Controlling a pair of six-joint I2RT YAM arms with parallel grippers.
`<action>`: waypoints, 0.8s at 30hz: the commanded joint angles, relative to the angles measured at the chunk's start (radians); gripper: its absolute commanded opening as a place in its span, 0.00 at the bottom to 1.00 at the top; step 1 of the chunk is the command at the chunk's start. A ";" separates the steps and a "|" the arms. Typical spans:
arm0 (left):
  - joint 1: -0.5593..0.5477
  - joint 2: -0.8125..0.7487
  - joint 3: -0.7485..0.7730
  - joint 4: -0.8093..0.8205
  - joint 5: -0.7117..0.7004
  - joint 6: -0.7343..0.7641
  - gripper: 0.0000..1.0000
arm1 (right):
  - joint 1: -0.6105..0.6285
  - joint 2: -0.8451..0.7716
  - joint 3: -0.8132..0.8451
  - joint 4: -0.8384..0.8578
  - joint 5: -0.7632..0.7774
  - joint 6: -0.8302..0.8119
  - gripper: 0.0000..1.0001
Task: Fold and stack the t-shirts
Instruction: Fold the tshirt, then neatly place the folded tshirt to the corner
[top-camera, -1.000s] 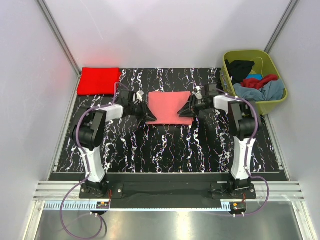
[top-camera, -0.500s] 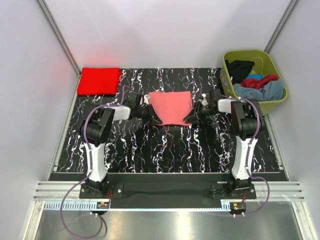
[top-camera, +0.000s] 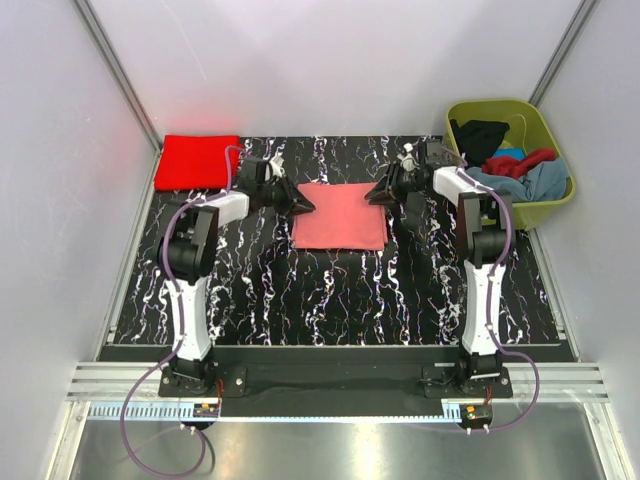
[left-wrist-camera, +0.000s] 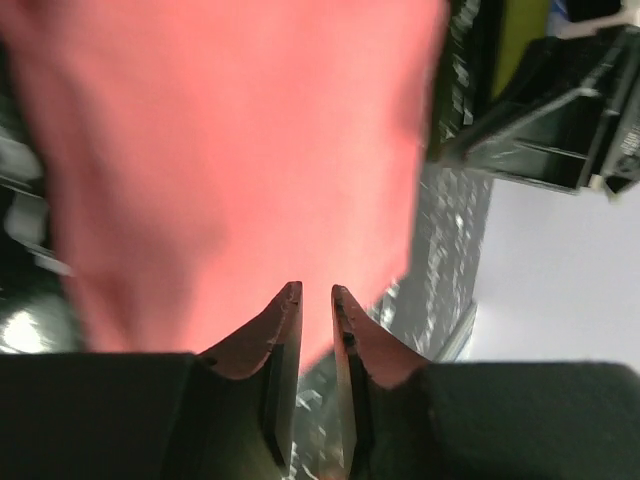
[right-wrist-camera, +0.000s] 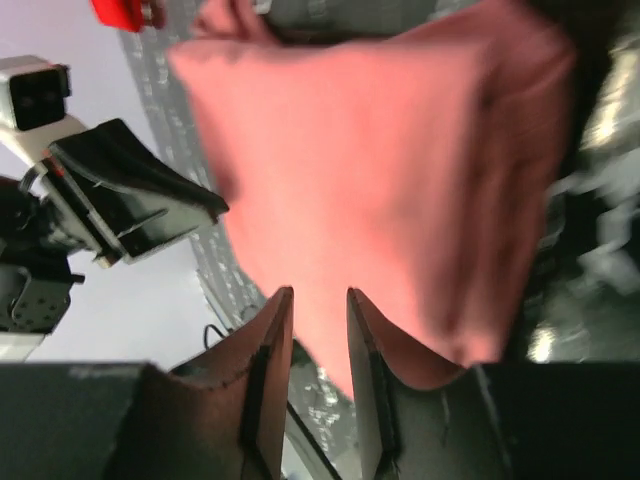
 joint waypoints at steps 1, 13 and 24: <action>0.025 0.098 0.010 0.006 0.020 -0.023 0.22 | -0.026 0.116 0.085 -0.036 0.022 -0.006 0.35; 0.075 -0.360 -0.102 -0.259 -0.083 0.141 0.32 | -0.006 -0.150 0.112 -0.351 0.200 -0.193 0.46; 0.224 -0.863 -0.373 -0.582 -0.312 0.126 0.48 | 0.445 -0.485 -0.100 -0.478 0.773 -0.419 0.67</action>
